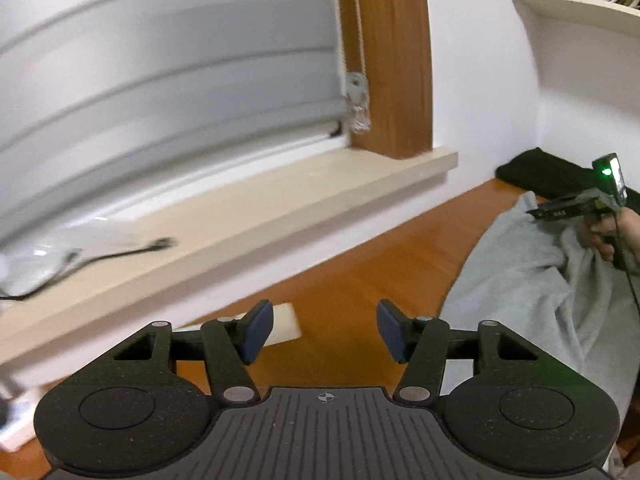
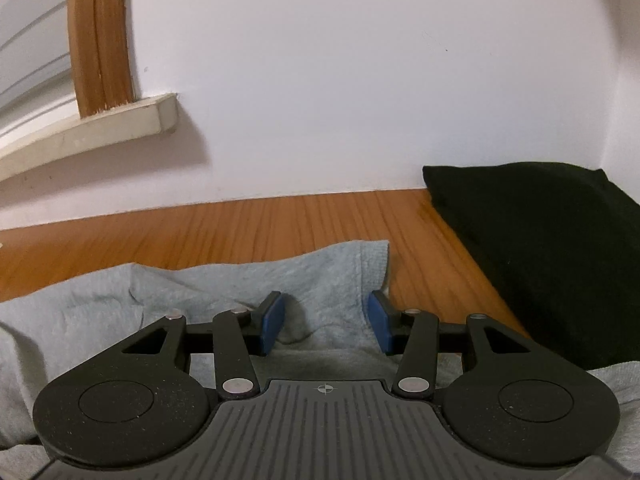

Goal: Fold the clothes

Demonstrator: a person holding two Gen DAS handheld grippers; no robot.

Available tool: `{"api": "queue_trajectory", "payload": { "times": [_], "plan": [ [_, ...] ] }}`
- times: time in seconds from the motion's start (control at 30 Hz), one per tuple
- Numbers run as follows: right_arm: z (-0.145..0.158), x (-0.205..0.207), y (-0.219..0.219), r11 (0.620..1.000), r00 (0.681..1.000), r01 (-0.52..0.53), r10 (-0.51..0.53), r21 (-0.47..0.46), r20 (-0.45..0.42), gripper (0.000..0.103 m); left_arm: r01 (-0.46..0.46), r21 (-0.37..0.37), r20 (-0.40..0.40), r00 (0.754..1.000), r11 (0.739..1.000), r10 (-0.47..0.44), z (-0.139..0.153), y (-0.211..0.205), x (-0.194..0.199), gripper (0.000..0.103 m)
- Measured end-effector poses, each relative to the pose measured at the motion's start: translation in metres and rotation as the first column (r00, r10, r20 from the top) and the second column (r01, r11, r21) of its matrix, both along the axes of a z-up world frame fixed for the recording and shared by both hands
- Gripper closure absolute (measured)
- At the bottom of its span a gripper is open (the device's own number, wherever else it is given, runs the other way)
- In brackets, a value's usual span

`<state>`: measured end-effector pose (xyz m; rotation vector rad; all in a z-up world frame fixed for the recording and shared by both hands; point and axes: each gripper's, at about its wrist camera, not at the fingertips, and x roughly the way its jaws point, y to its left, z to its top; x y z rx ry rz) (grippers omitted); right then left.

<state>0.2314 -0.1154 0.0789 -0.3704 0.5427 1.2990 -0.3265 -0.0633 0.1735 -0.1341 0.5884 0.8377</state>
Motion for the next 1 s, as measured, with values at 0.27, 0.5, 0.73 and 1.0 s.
{"api": "queue_trajectory", "payload": {
  "times": [0.27, 0.5, 0.73, 1.0],
  "plan": [
    [-0.001, -0.001, 0.001, 1.0, 1.0, 0.0, 0.0, -0.007, 0.012, 0.055, -0.042, -0.102, -0.007, 0.999, 0.994, 0.041, -0.046, -0.04, -0.033, 0.054],
    [-0.002, -0.003, 0.001, 1.0, 1.0, 0.0, 0.001, -0.012, 0.016, 0.055, -0.007, -0.18, 0.02, 1.0, 0.984, 0.011, -0.079, -0.069, -0.04, 0.057],
    [-0.001, -0.006, 0.002, 1.0, 0.999, 0.002, -0.001, -0.026, 0.034, 0.055, -0.002, -0.222, 0.01, 1.0, 0.975, 0.004, -0.094, -0.08, -0.046, 0.077],
    [0.001, -0.005, 0.002, 1.0, 1.0, 0.0, 0.001, -0.031, 0.028, 0.055, 0.018, -0.245, 0.022, 1.0, 0.969, -0.013, -0.092, -0.075, -0.042, 0.075]
  ]
}}
